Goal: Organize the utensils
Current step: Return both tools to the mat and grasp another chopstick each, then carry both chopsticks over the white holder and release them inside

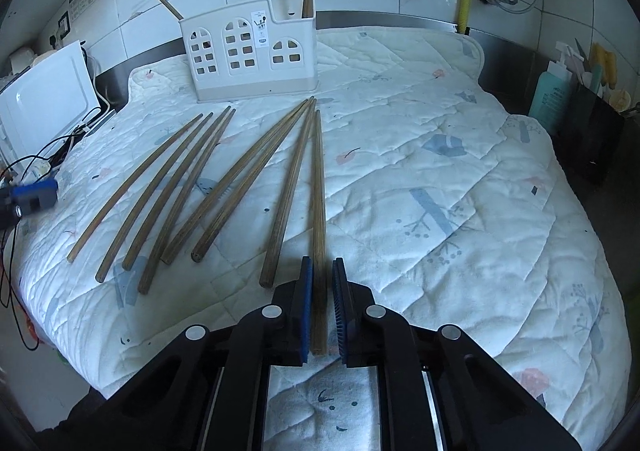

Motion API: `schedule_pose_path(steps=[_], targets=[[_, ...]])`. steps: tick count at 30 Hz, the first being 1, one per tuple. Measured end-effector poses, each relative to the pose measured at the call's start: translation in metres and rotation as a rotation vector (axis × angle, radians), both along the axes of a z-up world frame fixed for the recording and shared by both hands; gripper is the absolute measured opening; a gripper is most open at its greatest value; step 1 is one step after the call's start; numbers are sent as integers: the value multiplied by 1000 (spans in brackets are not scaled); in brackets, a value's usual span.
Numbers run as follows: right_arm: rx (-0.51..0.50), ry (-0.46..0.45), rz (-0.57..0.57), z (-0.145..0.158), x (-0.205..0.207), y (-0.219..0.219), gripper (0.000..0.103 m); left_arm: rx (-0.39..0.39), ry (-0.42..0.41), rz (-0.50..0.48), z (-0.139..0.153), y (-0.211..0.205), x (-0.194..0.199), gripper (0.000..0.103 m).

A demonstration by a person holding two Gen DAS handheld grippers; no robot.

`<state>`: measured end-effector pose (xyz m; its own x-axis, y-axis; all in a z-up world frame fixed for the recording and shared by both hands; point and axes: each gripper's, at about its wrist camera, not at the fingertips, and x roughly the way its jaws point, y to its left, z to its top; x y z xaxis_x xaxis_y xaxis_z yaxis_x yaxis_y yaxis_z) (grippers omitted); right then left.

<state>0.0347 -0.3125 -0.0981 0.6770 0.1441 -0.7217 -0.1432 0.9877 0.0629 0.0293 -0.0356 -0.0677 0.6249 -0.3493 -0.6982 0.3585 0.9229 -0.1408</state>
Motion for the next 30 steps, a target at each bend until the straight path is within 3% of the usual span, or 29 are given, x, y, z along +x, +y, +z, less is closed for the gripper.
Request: schedule_pose_path(steps=[4,10,13,17,24,30], targets=[[-9,-2,-2,0,0,0,7,12,31,-3,-21,-9,-1,39],[-10,-7,-5,-2,1,1,7,-10,76,18,-40,-10,6,25],[-8,-8,-10,-2,2,1,7,-9,62,23,-42,-10,5,22],[-16,-11,-9,-2,3,1,7,23,30,28,-44,-9,3,9],[-23,-39,-11,9,-3,2,7,19,20,35,-34,-3,4,6],[-48,-128,-2,46,-13,3,7,-4,-42,49,-2,10,3,6]])
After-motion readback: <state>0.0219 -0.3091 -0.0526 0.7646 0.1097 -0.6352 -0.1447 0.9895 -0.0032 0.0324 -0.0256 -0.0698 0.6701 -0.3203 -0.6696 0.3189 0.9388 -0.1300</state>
